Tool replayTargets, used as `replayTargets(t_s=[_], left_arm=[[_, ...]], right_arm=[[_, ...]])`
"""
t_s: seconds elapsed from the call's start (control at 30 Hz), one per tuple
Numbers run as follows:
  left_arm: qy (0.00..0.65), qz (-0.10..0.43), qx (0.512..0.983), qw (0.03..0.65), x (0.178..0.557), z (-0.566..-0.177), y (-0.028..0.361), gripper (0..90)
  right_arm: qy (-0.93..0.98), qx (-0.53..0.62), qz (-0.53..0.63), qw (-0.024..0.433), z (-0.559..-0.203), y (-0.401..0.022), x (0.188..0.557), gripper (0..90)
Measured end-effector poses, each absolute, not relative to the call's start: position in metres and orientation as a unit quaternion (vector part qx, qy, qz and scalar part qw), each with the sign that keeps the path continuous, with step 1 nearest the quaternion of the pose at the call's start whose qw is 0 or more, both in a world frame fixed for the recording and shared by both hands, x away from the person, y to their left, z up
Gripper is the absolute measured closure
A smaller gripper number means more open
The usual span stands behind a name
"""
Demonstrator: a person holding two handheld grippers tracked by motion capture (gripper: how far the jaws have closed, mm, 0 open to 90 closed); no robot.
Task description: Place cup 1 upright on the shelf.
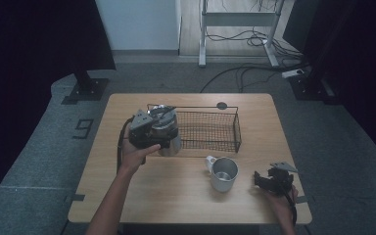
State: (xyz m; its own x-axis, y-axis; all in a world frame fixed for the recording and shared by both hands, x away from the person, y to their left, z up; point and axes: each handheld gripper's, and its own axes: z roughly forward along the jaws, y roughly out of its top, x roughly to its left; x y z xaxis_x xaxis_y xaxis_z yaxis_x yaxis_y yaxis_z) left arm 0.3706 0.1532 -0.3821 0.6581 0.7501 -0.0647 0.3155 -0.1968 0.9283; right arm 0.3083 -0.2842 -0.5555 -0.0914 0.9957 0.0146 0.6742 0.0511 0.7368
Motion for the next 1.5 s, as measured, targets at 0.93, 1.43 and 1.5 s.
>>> replayTargets(t_s=[0.93, 1.43, 1.5], left_arm=[[0.363, 0.203, 0.741, 0.526, 0.394, -0.382, 0.144, 3.8], [0.378, 0.210, 0.739, 0.517, 0.411, -0.382, 0.144, 3.9], [0.379, 0.210, 0.738, 0.517, 0.414, -0.382, 0.145, 3.9]], right_arm=[[0.674, 0.619, 0.302, 0.267, -0.556, -0.284, 0.308, 12.5], [0.674, 0.618, 0.302, 0.267, -0.556, -0.284, 0.308, 12.4], [0.675, 0.618, 0.302, 0.268, -0.556, -0.284, 0.308, 12.5]])
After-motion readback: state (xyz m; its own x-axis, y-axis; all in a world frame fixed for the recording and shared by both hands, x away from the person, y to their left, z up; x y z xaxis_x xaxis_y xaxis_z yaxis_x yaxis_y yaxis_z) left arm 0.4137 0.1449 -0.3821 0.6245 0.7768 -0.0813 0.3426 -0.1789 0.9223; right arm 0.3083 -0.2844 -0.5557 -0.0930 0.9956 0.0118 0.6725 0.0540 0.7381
